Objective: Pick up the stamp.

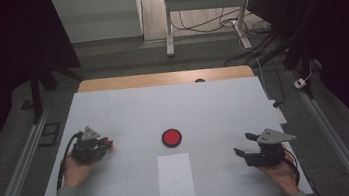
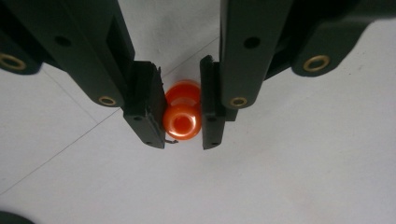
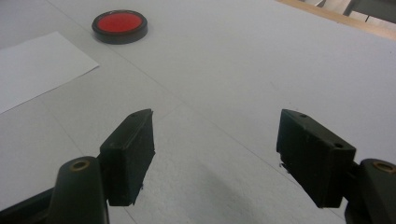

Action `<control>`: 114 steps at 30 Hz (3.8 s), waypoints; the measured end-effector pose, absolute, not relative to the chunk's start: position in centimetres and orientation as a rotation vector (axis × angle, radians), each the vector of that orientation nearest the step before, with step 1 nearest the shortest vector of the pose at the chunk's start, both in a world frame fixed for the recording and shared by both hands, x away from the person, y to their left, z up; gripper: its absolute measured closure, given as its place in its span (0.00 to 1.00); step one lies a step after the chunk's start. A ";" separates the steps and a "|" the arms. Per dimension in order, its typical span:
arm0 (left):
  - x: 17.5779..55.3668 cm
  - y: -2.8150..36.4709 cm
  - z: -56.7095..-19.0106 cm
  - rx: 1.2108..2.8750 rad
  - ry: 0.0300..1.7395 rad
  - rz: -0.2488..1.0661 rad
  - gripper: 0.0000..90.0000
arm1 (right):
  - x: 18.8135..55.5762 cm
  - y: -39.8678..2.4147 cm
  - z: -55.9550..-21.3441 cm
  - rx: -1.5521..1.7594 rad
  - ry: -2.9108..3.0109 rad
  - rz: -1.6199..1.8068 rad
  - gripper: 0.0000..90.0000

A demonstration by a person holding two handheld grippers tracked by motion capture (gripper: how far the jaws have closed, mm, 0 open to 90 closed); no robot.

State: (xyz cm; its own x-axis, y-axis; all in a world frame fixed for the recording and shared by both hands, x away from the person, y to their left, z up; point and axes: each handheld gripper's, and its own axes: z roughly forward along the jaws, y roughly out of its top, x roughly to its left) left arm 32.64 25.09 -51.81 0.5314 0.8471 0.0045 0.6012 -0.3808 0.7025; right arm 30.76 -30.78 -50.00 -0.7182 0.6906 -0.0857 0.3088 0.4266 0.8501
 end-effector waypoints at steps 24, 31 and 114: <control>30.9 25.6 -48.6 1.969 1.095 0.460 0.80 | 30.7 -30.7 -50.0 0.839 2.251 1.221 0.30; 30.5 25.3 -47.8 1.948 1.067 0.452 0.80 | 30.6 -30.6 -49.9 0.837 2.252 1.213 0.31; 30.5 17.9 -43.7 1.917 0.798 0.309 0.80 | 30.3 -29.7 -49.6 0.804 2.241 1.231 0.32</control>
State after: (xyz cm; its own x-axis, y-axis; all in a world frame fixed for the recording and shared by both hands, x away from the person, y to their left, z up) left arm 30.54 17.90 -43.71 0.7499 0.6495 -0.1260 0.3953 -0.2872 0.8725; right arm 30.34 -29.73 -49.65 -0.7247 0.6800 -0.1112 0.2711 0.4297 0.8613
